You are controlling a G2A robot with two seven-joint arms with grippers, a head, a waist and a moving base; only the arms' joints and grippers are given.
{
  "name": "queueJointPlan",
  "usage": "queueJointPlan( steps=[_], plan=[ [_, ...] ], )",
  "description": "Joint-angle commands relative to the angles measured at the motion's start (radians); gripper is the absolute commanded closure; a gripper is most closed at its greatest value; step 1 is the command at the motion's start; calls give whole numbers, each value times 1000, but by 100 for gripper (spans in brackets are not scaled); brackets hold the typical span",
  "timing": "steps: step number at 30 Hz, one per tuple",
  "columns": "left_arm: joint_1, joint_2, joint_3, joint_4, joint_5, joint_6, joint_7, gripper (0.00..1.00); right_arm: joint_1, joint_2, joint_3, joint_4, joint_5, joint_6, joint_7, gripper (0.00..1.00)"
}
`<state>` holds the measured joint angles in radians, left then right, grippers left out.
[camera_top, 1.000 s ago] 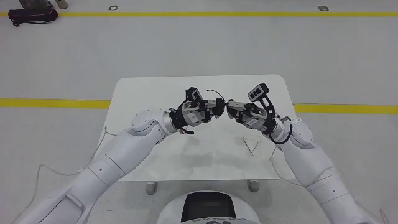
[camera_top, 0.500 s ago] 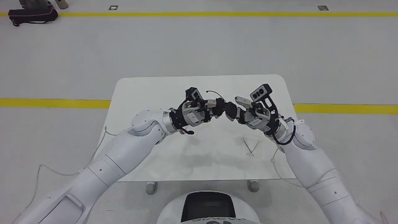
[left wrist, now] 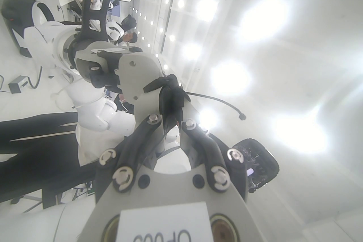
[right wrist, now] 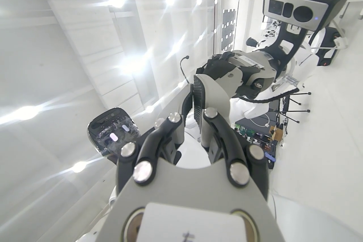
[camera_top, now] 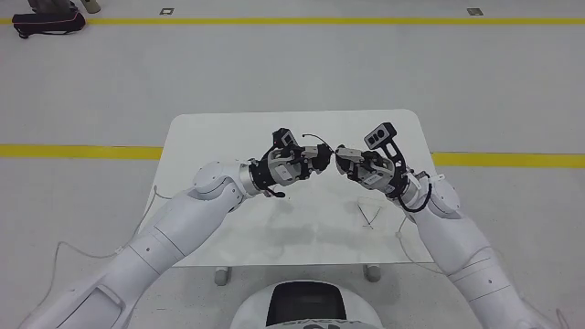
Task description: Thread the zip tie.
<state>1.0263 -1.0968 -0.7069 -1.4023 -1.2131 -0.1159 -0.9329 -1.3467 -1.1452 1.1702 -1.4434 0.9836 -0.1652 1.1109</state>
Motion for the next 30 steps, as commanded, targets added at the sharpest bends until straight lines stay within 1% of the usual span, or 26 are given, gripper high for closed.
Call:
queueJointPlan(
  steps=[1, 20, 30],
  plan=[
    [0, 0, 0, 0, 0, 0, 0, 100, -1, -1, 1, 1, -2, -1, 0, 100],
    [0, 0, 0, 0, 0, 0, 0, 100, -19, -6, 17, 19, -37, -6, -7, 100],
    [0, 0, 0, 0, 0, 0, 0, 100, -39, -6, 28, 15, -54, -8, -14, 100]
  ],
)
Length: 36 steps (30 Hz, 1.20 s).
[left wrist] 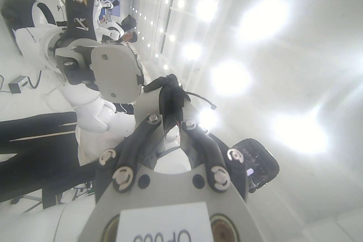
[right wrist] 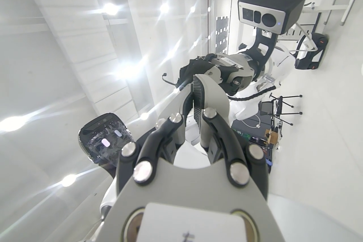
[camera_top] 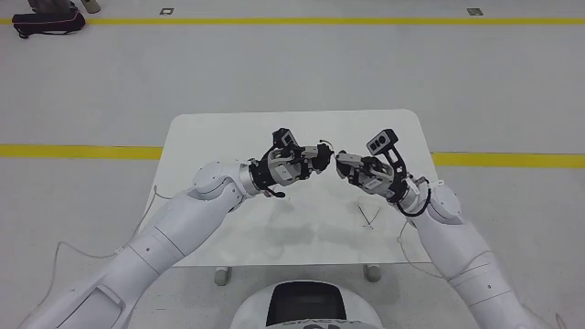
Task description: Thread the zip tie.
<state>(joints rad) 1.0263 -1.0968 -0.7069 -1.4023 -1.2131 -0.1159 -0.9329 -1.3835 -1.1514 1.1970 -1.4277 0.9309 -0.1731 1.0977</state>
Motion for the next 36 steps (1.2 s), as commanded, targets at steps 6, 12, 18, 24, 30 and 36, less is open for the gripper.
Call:
queueJointPlan(
  steps=[6, 12, 18, 24, 30, 36],
  plan=[
    [0, 0, 0, 0, 0, 0, 0, 100, -13, 0, 7, -6, -15, 1, -4, 100],
    [0, 0, 0, 0, 0, 0, 0, 100, -24, 1, 13, -14, -29, -1, -8, 100],
    [0, 0, 0, 0, 0, 0, 0, 100, -36, 1, 18, -22, -45, -3, -12, 100],
    [0, 0, 0, 0, 0, 0, 0, 100, -50, 3, 25, -31, -69, -5, -19, 100],
    [0, 0, 0, 0, 0, 0, 0, 100, -62, 4, 32, -43, -85, -5, -24, 100],
    [0, 0, 0, 0, 0, 0, 0, 100, -73, 6, 37, -51, -102, -5, -29, 100]
  ],
)
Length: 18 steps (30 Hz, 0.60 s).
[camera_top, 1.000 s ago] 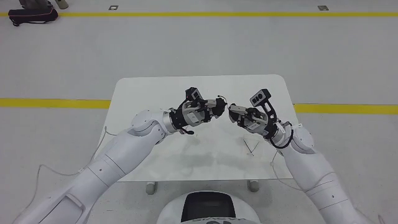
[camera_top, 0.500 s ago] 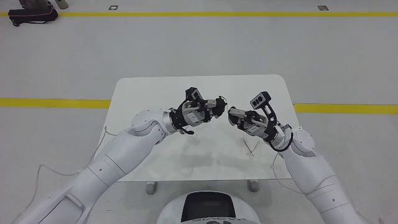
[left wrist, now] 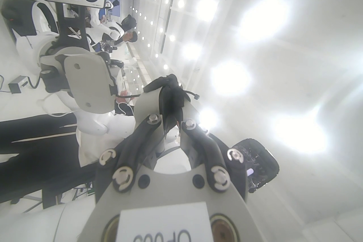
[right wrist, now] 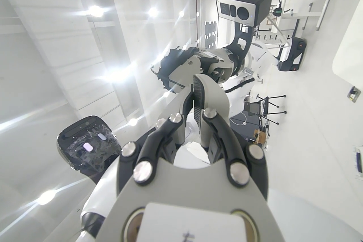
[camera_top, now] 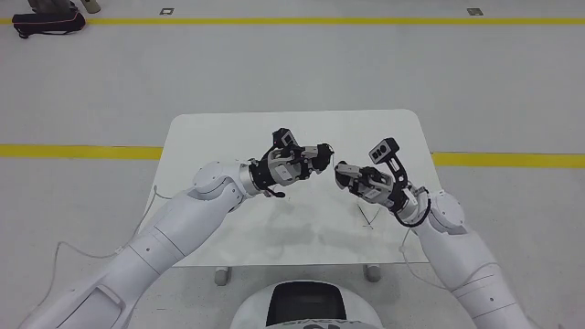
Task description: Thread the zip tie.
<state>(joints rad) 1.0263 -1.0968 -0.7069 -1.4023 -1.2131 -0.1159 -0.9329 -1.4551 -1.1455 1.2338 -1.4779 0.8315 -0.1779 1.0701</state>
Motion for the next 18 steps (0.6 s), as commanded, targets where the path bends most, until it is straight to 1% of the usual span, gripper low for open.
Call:
queueJointPlan(
  steps=[1, 9, 18],
  plan=[
    [0, 0, 0, 0, 0, 0, 0, 100, -4, 1, 1, -4, -5, 0, -2, 100],
    [0, 0, 0, 0, 0, 0, 0, 100, -21, 4, 8, -17, -32, 4, -8, 100],
    [0, 0, 0, 0, 0, 0, 0, 100, -24, 7, 11, -26, -69, 15, -16, 100]
  ],
)
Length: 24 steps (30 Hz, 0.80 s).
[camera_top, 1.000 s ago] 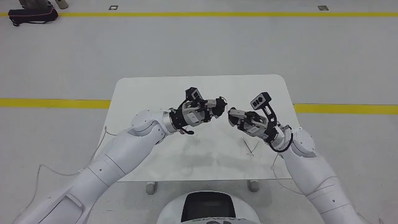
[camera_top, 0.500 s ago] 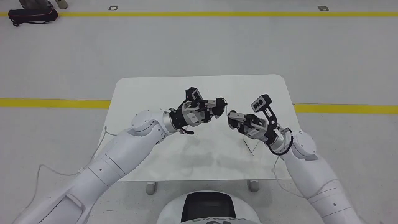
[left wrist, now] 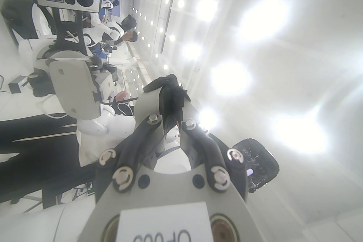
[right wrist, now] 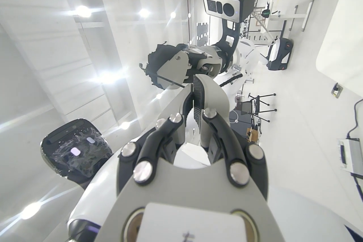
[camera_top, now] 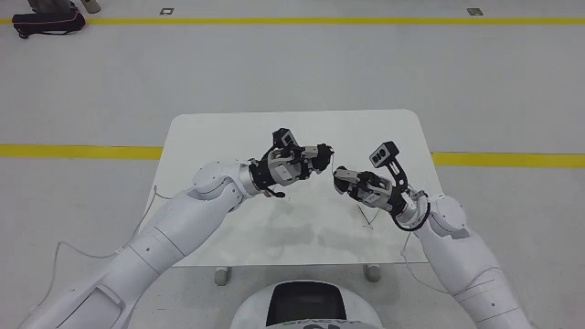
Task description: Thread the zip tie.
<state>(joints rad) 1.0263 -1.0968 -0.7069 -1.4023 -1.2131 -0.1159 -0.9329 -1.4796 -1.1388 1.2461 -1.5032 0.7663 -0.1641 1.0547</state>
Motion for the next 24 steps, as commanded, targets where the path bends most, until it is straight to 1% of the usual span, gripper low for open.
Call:
queueJointPlan(
  steps=[1, 12, 24],
  plan=[
    [0, 0, 0, 0, 0, 0, 0, 100, 1, 0, -2, 0, -6, 2, -2, 100],
    [0, 0, 0, 0, 0, 0, 0, 100, 14, 1, -10, 10, -47, 8, -7, 100],
    [0, 0, 0, 0, 0, 0, 0, 100, 29, 0, -26, 34, -66, 5, -6, 100]
  ],
)
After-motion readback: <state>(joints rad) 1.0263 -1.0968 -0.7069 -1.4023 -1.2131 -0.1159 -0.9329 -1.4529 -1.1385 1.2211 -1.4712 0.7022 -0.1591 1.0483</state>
